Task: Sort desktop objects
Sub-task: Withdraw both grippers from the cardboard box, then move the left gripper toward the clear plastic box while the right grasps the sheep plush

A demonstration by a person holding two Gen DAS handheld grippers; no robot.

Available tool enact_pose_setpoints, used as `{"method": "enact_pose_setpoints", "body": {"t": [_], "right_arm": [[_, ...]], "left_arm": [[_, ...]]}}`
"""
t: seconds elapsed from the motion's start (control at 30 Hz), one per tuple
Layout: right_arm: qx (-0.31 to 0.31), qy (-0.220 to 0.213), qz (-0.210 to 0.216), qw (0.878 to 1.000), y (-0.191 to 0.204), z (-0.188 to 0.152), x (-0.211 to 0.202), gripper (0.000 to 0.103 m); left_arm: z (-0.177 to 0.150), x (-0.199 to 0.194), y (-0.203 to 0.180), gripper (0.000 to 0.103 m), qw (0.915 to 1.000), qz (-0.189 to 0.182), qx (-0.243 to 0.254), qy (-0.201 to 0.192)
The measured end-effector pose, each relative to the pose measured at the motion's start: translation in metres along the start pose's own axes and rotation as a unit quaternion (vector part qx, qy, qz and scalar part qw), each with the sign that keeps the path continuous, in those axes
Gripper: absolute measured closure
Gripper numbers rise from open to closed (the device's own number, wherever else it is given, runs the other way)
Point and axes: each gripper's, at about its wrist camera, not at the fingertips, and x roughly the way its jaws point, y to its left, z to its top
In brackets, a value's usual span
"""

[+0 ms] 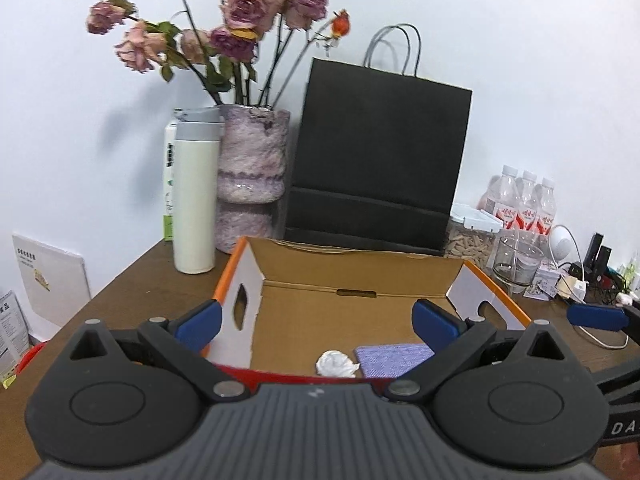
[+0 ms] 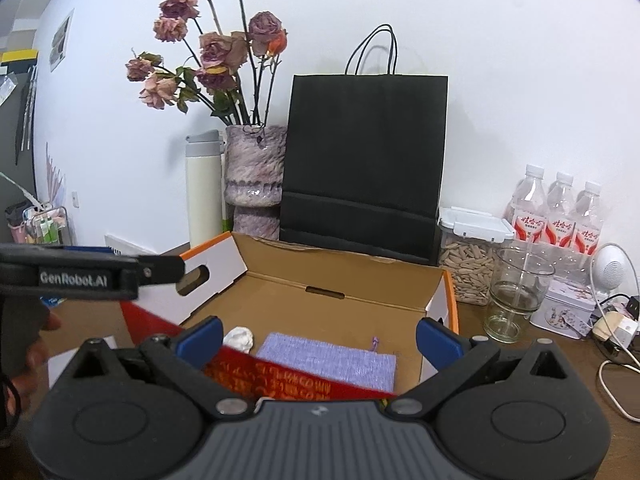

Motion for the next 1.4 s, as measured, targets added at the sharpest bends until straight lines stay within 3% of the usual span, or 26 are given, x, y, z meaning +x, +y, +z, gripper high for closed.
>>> {"method": "enact_pose_setpoints", "body": {"t": [0.53,1.03,1.4], "right_arm": [[0.019,0.017,-0.029,0.999,0.003,-0.032,-0.055,0.0],[0.061,0.047,-0.059,0.995,-0.006,-0.075,-0.102,0.0],[0.076,0.06,-0.047,0.994,0.005,-0.088,-0.11,0.0]], "left_arm": [[-0.015,-0.062,0.027,0.0,0.9996,0.024,-0.003,-0.016],[-0.041,-0.1,0.053,0.0,0.9979,0.063,0.013,0.006],[-0.056,-0.112,0.057,0.0,0.9972,0.068,0.021,0.025]]}}
